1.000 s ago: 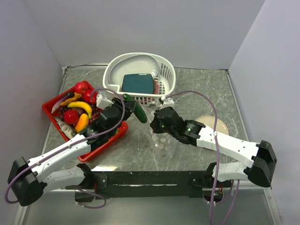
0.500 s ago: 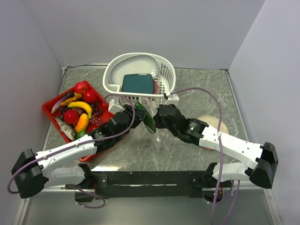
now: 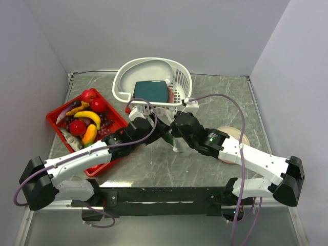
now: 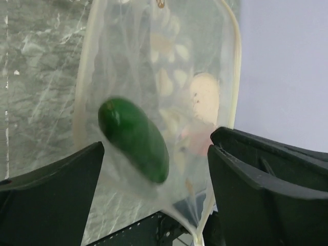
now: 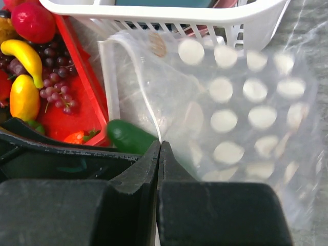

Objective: Place the food in the zip-top bag and seal the zipper

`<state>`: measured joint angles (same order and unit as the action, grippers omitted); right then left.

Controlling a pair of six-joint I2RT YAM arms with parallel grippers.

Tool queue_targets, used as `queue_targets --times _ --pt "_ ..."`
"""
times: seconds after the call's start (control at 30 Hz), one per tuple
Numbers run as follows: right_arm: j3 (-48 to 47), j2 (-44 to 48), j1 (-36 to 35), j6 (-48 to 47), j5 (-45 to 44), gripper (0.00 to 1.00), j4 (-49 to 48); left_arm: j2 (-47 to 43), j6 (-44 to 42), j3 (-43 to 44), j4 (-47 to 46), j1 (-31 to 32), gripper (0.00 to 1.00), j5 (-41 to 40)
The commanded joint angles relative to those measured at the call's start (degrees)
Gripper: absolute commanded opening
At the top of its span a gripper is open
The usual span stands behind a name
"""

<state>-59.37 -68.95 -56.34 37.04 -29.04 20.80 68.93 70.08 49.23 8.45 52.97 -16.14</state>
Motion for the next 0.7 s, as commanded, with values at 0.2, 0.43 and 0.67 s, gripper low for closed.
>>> queue_targets --times 0.2,0.43,0.67 --pt "-1.09 3.91 -0.18 0.14 -1.28 0.0 0.3 -2.39 -6.62 9.48 8.33 0.29 0.76 -0.55" --pt "-1.44 4.61 -0.09 -0.3 -0.76 0.0 0.65 -4.68 -8.03 8.51 15.01 0.2 0.49 -5.47" --pt "-2.15 4.26 -0.09 -0.56 -0.14 0.0 1.35 -3.19 -10.23 11.23 19.67 0.12 0.59 -8.9"
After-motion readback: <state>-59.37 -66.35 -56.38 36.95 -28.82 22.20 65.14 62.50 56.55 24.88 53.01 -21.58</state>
